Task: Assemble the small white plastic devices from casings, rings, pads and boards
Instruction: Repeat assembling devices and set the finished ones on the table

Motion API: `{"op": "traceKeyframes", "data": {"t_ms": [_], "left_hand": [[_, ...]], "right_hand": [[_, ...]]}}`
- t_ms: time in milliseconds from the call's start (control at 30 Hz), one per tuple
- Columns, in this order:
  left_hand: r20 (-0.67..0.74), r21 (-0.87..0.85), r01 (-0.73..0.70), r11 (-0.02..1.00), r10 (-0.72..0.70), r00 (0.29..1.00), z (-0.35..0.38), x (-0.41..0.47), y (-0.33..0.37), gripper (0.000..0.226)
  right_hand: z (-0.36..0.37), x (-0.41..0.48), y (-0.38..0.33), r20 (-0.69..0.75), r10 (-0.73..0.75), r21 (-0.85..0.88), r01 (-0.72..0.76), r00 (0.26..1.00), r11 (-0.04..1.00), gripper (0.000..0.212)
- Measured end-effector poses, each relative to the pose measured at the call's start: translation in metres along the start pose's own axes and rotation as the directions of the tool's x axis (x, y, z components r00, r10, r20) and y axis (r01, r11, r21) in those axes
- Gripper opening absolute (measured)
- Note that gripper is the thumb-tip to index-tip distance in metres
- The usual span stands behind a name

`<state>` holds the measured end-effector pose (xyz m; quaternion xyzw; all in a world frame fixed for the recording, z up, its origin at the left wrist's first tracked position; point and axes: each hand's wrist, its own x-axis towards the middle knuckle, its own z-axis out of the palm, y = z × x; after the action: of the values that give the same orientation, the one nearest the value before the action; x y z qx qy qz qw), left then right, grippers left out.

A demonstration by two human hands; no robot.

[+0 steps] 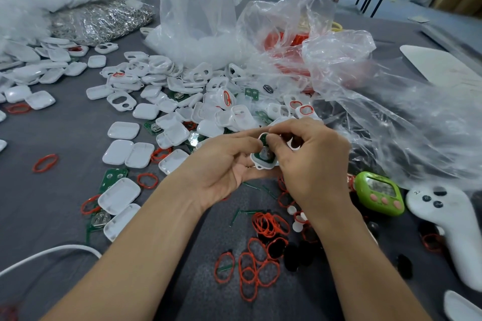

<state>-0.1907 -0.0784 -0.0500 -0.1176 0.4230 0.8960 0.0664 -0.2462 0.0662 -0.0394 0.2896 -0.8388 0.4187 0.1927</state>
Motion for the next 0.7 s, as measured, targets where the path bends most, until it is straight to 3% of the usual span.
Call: {"op": "traceKeyframes", "data": {"t_ms": [267, 467, 700], "left_hand": [[0.008, 0.020, -0.020, 1.000, 0.020, 1.000, -0.001, 0.003, -0.001, 0.040], [-0.021, -0.003, -0.068, 0.998, 0.068, 0.997, -0.004, 0.006, -0.002, 0.043], [-0.043, -0.016, -0.080, 0.997, 0.079, 0.996, -0.001, 0.006, -0.004, 0.035]], "right_hand": [[-0.002, -0.001, -0.003, 0.012, 0.066, 0.057, -0.067, 0.998, 0.996, 0.008], [-0.011, -0.002, -0.005, 0.196, 0.113, 0.134, -0.141, 0.974, 0.981, 0.032], [-0.010, -0.003, -0.005, 0.181, 0.171, 0.191, -0.205, 0.968, 0.960, 0.031]]}}
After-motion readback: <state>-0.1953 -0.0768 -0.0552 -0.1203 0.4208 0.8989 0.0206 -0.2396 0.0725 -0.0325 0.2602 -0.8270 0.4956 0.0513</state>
